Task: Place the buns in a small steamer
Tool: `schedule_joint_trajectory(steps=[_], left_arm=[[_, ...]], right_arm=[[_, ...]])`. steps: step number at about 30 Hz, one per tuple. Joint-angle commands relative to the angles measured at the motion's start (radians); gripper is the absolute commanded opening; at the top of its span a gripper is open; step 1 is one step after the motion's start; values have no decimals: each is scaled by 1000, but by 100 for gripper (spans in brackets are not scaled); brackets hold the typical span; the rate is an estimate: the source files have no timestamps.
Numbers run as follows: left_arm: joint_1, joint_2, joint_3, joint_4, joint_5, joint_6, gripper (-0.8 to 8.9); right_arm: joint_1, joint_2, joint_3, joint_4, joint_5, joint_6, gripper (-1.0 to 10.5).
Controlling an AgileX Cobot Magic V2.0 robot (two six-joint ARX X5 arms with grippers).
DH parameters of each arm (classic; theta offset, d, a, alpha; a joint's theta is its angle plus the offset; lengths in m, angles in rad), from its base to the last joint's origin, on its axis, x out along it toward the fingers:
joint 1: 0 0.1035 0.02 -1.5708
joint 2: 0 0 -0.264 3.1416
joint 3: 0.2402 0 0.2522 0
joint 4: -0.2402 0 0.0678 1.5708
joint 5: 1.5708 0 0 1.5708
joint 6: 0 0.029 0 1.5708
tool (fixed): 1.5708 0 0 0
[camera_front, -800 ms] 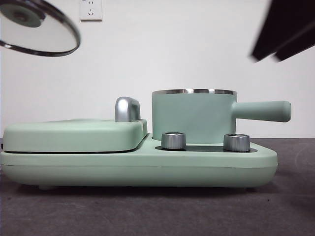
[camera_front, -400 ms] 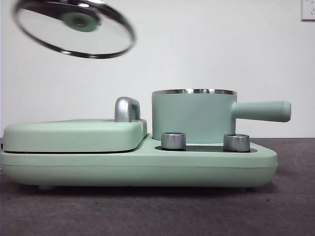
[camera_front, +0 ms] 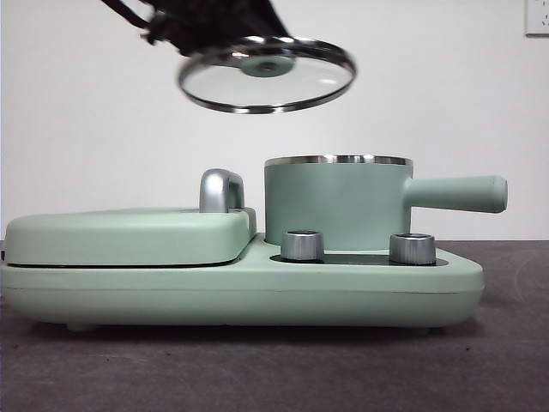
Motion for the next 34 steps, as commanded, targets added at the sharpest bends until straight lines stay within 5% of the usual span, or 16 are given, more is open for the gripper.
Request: schedule_joint_trajectory(steps=[1,15,34], left_arm=[[-18,67,38,96,1,0,14],[-34,365,267,116,-2,117,14],[-32,441,294,154,-3,164,14]], right_arm=[[11,4,8,5,-1,14,321],[11,4,8,5,0,17,321],[11,4,8,4,0,18,320]])
